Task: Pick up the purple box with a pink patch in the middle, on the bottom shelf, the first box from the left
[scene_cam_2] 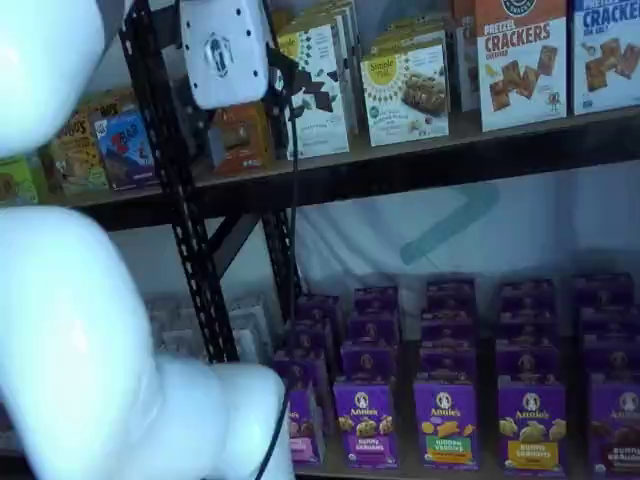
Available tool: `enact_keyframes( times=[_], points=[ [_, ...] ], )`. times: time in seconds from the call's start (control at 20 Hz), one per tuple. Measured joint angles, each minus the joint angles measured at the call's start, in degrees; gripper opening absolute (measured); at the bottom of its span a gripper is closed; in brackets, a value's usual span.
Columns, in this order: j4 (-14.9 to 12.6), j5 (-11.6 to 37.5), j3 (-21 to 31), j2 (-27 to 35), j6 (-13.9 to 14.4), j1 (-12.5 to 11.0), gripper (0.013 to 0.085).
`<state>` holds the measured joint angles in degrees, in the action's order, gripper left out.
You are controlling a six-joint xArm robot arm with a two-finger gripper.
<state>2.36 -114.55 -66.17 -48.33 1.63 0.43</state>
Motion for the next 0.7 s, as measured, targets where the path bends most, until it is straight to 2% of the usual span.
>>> enact_keyframes(
  times=[0.1,0.45,0.7],
  points=[
    [-1.50,1.92,1.01,-1.12,0.66,1.34,0.0850],
    [-1.11,3.56,1.79,-1.55,-0.02,0.41,0.0850],
    [-2.22,5.98,3.91,-2.01,0.93,1.77,0.0850]
  ],
)
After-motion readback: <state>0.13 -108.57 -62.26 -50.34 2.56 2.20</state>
